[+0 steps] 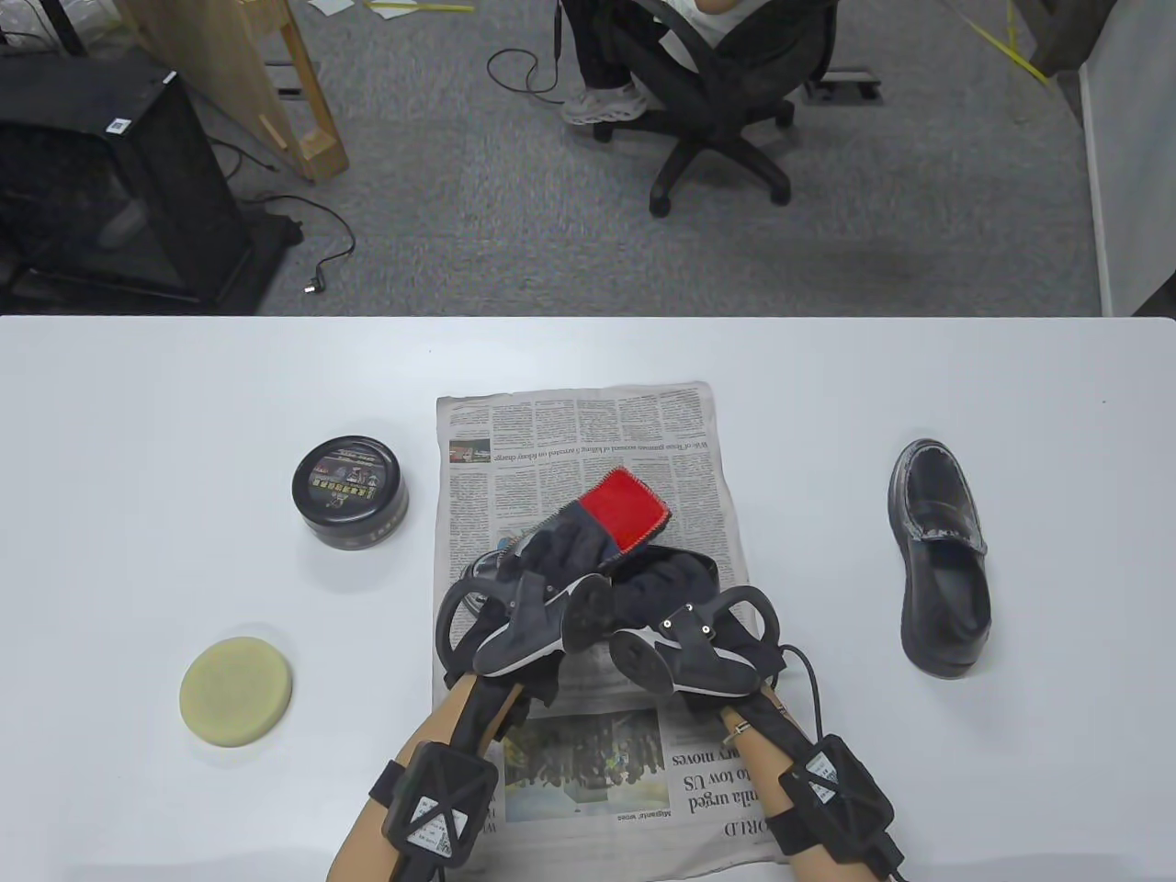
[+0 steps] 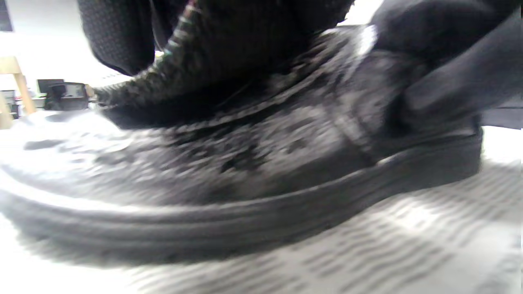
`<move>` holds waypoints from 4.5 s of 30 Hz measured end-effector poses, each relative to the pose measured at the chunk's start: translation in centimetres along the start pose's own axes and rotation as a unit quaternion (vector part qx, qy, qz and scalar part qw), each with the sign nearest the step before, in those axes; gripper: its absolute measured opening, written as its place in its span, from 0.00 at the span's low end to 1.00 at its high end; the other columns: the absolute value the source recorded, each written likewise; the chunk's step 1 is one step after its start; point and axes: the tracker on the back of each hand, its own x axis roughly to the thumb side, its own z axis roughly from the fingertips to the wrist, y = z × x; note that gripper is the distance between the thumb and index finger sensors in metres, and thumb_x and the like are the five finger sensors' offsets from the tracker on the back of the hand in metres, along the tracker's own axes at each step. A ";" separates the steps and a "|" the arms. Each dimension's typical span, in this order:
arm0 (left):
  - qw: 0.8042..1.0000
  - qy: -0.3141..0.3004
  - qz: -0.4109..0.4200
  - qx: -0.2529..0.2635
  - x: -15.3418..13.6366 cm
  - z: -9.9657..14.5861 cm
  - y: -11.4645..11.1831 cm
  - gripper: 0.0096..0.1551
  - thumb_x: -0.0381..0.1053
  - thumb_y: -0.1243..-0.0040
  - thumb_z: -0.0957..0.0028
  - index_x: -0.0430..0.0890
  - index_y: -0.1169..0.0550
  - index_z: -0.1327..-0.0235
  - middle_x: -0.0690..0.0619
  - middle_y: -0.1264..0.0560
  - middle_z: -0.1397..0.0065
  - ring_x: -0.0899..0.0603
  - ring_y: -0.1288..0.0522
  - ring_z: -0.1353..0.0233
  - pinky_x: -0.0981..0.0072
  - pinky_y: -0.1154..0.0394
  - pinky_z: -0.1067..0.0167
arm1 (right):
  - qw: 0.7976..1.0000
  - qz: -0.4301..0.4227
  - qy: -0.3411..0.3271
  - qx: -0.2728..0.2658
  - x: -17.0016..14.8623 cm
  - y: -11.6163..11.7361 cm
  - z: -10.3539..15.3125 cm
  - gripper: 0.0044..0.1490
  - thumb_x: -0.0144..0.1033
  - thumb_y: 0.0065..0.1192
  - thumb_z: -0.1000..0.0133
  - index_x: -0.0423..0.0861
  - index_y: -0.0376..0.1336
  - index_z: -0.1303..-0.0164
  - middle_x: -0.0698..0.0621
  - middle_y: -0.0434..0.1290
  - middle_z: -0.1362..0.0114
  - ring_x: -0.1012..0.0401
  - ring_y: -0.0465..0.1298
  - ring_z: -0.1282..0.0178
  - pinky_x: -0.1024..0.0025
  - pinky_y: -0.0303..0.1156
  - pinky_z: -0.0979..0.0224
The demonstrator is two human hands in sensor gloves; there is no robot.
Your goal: Dip and apply leather care cream with polishing sponge on shoes
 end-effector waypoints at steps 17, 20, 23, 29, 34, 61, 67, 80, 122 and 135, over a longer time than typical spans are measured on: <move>1.000 0.005 -0.021 -0.013 -3.5 4.1 -0.3 0.31 0.54 0.55 0.31 0.44 0.37 0.17 0.42 0.32 0.17 0.36 0.30 0.24 0.44 0.30 0.30 | 0.999 0.035 -0.008 -0.002 0.0 -0.2 0.2 0.34 0.54 0.52 0.40 0.54 0.55 0.23 0.59 0.70 0.24 0.57 0.72 0.23 0.54 0.61 0.17; 0.998 -0.031 0.057 -0.005 -2.1 3.1 0.6 0.31 0.54 0.55 0.31 0.45 0.37 0.16 0.43 0.33 0.16 0.36 0.31 0.23 0.44 0.31 0.29 | 0.999 0.038 -0.007 -0.007 -0.1 -0.3 0.2 0.36 0.55 0.53 0.40 0.53 0.55 0.23 0.58 0.70 0.23 0.57 0.73 0.23 0.57 0.63 0.17; 0.997 -0.033 0.068 -0.001 -0.7 1.5 1.1 0.31 0.54 0.56 0.31 0.45 0.38 0.16 0.43 0.34 0.16 0.37 0.31 0.22 0.45 0.31 0.29 | 0.998 0.057 -0.008 -0.011 -0.1 -0.2 0.3 0.36 0.56 0.51 0.41 0.52 0.56 0.24 0.57 0.71 0.25 0.57 0.74 0.25 0.58 0.64 0.18; 0.999 0.037 -0.012 -0.014 -1.8 0.1 -0.6 0.32 0.55 0.58 0.31 0.47 0.40 0.15 0.45 0.36 0.14 0.38 0.32 0.21 0.46 0.31 0.27 | 0.998 0.066 -0.005 -0.020 -0.1 -0.2 0.4 0.39 0.59 0.50 0.42 0.51 0.55 0.22 0.56 0.71 0.25 0.59 0.76 0.27 0.61 0.66 0.19; 0.996 0.082 0.025 -0.019 -5.9 1.9 -1.6 0.31 0.55 0.57 0.31 0.47 0.40 0.16 0.45 0.36 0.14 0.38 0.34 0.21 0.46 0.32 0.28 | 0.997 0.071 -0.003 -0.023 -0.1 -0.3 0.4 0.39 0.60 0.50 0.42 0.52 0.56 0.23 0.56 0.72 0.26 0.59 0.78 0.29 0.61 0.67 0.19; 0.998 0.057 -0.006 -0.026 -3.8 0.2 -1.7 0.31 0.54 0.57 0.31 0.49 0.42 0.15 0.47 0.40 0.12 0.38 0.38 0.18 0.44 0.37 0.25 | 0.998 0.064 -0.006 -0.013 0.0 -0.2 0.4 0.39 0.62 0.47 0.43 0.53 0.56 0.25 0.58 0.71 0.26 0.57 0.74 0.24 0.58 0.63 0.17; 0.996 0.038 -0.079 0.003 -5.3 4.1 -2.0 0.31 0.54 0.56 0.32 0.49 0.39 0.17 0.47 0.36 0.15 0.39 0.32 0.21 0.45 0.32 0.26 | 0.998 0.065 -0.008 -0.012 0.1 -0.1 0.4 0.40 0.63 0.47 0.43 0.52 0.55 0.25 0.57 0.70 0.25 0.56 0.74 0.24 0.56 0.62 0.17; 0.994 -0.060 0.081 0.033 0.2 2.5 0.4 0.31 0.54 0.57 0.31 0.47 0.39 0.16 0.45 0.35 0.15 0.38 0.33 0.21 0.42 0.34 0.26 | 0.998 0.058 -0.009 -0.016 0.0 -0.1 0.4 0.39 0.64 0.47 0.44 0.52 0.58 0.27 0.56 0.72 0.29 0.58 0.78 0.38 0.55 0.66 0.21; 0.997 0.058 -0.050 -0.031 -3.5 0.6 -1.3 0.31 0.54 0.57 0.31 0.47 0.40 0.16 0.46 0.36 0.14 0.38 0.33 0.20 0.45 0.32 0.27 | 0.998 0.064 0.001 0.015 0.4 0.1 0.2 0.39 0.63 0.47 0.44 0.53 0.57 0.27 0.55 0.71 0.27 0.56 0.77 0.33 0.53 0.64 0.20; 0.989 -0.075 0.129 0.006 -1.0 3.9 -0.2 0.31 0.53 0.56 0.31 0.44 0.38 0.17 0.42 0.34 0.18 0.37 0.30 0.25 0.49 0.26 0.31 | 0.996 0.080 -0.009 0.025 0.7 0.2 0.1 0.38 0.64 0.47 0.44 0.53 0.57 0.28 0.54 0.70 0.26 0.55 0.76 0.32 0.52 0.63 0.19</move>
